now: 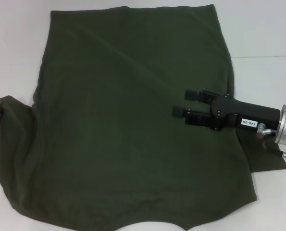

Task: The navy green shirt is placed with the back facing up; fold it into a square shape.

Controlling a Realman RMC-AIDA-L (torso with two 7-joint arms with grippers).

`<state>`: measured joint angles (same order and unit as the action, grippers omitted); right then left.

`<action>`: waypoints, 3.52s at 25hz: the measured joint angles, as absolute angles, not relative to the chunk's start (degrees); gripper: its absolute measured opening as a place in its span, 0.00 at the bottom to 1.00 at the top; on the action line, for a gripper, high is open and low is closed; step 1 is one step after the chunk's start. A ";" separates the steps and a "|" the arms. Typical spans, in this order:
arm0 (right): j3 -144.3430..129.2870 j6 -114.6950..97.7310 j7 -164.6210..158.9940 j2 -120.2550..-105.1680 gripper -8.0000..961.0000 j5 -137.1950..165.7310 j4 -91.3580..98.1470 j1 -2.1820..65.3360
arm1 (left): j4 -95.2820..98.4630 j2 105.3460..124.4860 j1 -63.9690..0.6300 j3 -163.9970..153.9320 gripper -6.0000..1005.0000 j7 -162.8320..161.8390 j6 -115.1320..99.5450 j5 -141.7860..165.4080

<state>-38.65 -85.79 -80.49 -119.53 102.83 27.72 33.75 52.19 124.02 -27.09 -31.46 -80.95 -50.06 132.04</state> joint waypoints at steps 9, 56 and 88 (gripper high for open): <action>-38.57 -85.77 -80.33 -119.53 0.95 102.83 27.50 33.68 | 53.87 124.00 -27.49 -31.69 0.06 -80.99 -49.56 132.10; -38.58 -85.78 -79.45 -119.53 0.95 102.83 27.42 33.16 | 66.35 124.07 -26.20 -41.47 0.06 -101.82 -63.31 137.97; -38.58 -85.78 -79.50 -119.53 0.95 102.56 27.24 32.87 | 72.43 124.22 -27.18 -42.00 0.06 -108.75 -70.46 143.52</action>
<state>-38.58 -85.78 -79.50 -119.53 102.56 27.24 32.87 72.43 124.22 -27.18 -42.00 -108.75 -70.46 143.52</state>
